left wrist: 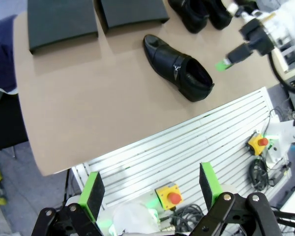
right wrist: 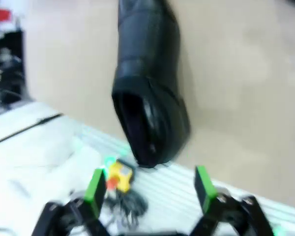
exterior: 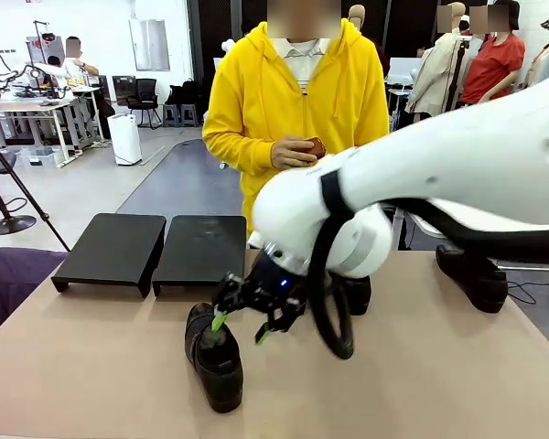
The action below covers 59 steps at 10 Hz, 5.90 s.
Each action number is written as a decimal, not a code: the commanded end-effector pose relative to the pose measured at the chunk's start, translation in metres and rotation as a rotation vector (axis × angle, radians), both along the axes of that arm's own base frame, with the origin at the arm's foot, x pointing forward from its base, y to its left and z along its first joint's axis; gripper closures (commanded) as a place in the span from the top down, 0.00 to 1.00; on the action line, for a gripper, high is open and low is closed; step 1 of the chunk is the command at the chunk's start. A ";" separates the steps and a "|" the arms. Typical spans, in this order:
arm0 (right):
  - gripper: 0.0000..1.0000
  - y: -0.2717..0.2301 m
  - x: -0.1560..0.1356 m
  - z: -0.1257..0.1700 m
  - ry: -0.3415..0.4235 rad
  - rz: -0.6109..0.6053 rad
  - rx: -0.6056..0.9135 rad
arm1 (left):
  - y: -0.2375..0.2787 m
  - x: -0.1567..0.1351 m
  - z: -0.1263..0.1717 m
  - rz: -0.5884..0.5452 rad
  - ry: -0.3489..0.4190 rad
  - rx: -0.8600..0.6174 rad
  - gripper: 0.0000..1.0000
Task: Organize the shoes by placing them on the stand.
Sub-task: Pick up one Shoe and place it in the middle of the table, then place the Shoe from the middle of the table onto the Shoes Stand.
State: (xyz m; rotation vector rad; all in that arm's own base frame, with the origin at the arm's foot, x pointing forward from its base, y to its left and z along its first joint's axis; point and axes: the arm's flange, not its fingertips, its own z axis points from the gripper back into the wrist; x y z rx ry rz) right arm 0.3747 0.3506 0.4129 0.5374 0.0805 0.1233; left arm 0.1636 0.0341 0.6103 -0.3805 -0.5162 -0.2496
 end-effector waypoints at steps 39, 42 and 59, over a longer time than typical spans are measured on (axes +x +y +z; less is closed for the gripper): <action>1.00 -0.474 -0.154 0.169 -0.289 -0.240 0.136 | -0.368 0.151 -0.081 0.305 0.432 0.150 1.00; 1.00 -0.474 -0.154 0.169 -0.289 -0.240 0.136 | -0.379 0.171 -0.122 0.375 0.423 0.163 1.00; 1.00 -0.474 -0.154 0.169 -0.289 -0.240 0.136 | -0.387 0.221 -0.281 0.624 0.428 0.186 0.00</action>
